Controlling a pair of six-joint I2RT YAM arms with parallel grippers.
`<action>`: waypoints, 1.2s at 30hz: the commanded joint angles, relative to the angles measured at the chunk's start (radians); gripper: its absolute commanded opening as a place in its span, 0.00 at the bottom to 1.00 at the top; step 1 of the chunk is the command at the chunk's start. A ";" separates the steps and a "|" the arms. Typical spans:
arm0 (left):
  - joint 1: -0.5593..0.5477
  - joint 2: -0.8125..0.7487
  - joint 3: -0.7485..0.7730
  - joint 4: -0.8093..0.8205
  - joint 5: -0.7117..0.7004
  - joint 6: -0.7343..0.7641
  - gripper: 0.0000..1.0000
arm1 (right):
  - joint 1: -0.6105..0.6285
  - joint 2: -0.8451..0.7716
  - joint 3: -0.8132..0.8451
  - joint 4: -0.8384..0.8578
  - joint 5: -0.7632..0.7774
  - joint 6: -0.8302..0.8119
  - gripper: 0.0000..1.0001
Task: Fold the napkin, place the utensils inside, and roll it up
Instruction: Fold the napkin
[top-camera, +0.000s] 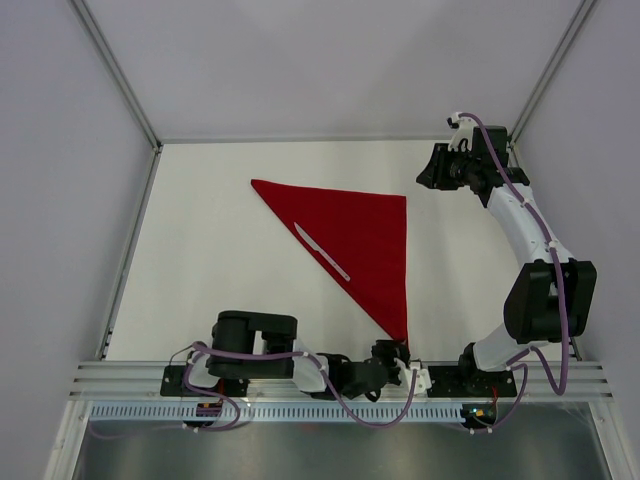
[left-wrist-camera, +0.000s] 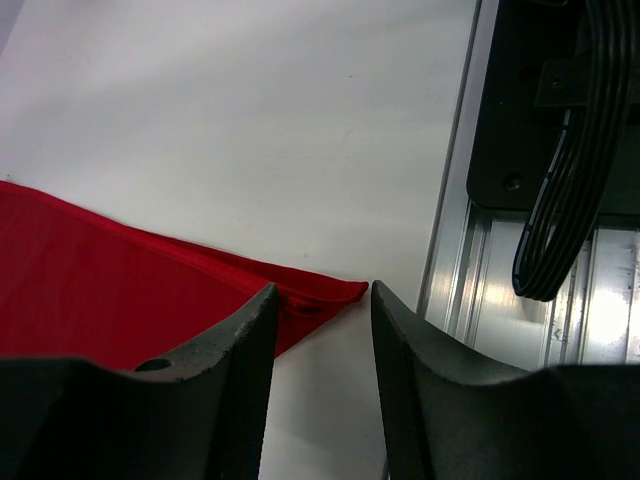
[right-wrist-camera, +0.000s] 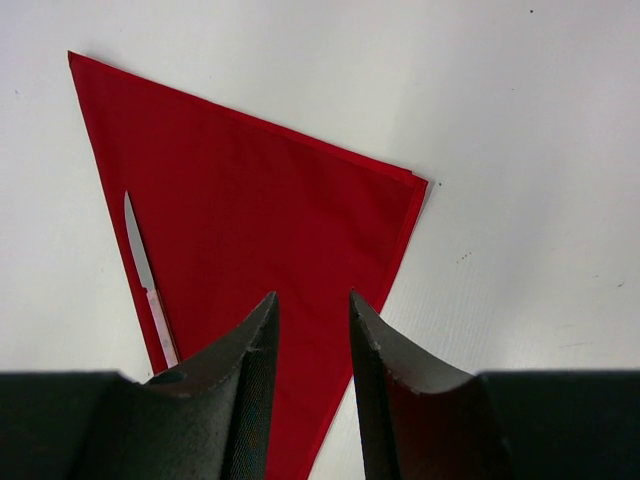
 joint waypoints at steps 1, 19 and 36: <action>0.009 0.021 0.018 -0.008 -0.003 0.031 0.47 | -0.007 -0.033 -0.005 0.015 -0.014 0.025 0.39; 0.051 -0.015 0.060 -0.035 0.040 -0.019 0.10 | -0.007 -0.028 -0.005 0.013 -0.017 0.024 0.39; 0.264 -0.262 -0.026 -0.075 0.260 -0.464 0.02 | -0.007 -0.024 -0.006 0.009 -0.025 0.022 0.39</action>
